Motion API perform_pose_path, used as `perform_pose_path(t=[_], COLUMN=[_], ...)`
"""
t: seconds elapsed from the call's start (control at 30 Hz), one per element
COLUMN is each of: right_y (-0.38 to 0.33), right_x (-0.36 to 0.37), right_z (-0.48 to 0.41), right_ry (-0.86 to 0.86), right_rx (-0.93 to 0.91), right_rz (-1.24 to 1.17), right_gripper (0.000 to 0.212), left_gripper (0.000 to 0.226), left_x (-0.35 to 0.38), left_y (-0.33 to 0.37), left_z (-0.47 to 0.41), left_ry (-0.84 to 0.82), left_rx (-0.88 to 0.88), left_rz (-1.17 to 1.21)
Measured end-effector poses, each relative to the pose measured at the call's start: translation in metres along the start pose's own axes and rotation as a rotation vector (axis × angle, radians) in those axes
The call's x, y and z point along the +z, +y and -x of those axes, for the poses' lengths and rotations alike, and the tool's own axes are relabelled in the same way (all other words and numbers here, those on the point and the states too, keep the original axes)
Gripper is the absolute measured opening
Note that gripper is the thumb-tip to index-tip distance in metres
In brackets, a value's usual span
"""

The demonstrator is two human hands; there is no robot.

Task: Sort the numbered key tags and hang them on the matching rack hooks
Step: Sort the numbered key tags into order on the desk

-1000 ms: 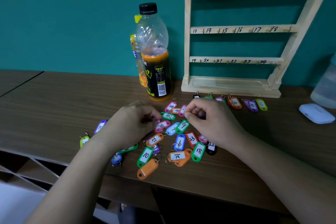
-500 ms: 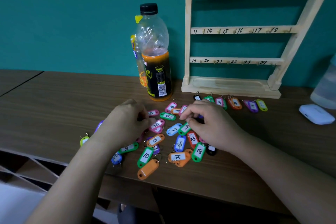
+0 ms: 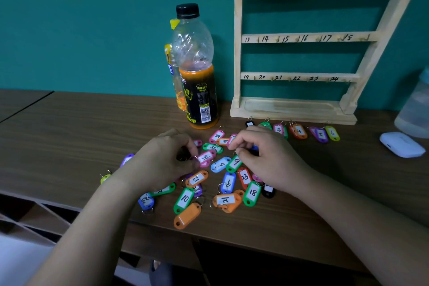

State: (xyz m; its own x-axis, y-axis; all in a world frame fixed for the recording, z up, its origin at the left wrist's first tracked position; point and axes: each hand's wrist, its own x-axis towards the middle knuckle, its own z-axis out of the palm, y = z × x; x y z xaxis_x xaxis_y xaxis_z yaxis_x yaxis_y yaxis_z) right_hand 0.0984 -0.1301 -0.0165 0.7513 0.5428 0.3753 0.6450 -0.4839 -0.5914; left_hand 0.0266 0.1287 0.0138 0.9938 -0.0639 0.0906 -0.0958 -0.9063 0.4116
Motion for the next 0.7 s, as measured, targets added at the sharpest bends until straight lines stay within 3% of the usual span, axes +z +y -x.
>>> perform_pose_path(t=[0.23, 0.47, 0.6, 0.7], right_y=[0.001, 0.001, 0.0, 0.0], right_x=[0.001, 0.0, 0.0, 0.0], right_z=[0.0, 0.0, 0.0, 0.001], right_ry=[0.001, -0.008, -0.005, -0.003], right_rx=[0.006, 0.014, 0.02, 0.023], right_rz=[0.0, 0.006, -0.001, -0.004], right_gripper=[0.022, 0.021, 0.021, 0.021], left_gripper=[0.014, 0.014, 0.009, 0.008], left_x=[-0.003, -0.014, -0.012, -0.011], left_y=[-0.002, -0.009, -0.008, -0.009], left_z=[-0.003, -0.002, -0.003, -0.004], left_ry=[0.0, 0.114, 0.173, 0.122], left_rx=[-0.074, -0.126, -0.181, -0.197], left_rz=[-0.006, 0.122, 0.028, 0.031])
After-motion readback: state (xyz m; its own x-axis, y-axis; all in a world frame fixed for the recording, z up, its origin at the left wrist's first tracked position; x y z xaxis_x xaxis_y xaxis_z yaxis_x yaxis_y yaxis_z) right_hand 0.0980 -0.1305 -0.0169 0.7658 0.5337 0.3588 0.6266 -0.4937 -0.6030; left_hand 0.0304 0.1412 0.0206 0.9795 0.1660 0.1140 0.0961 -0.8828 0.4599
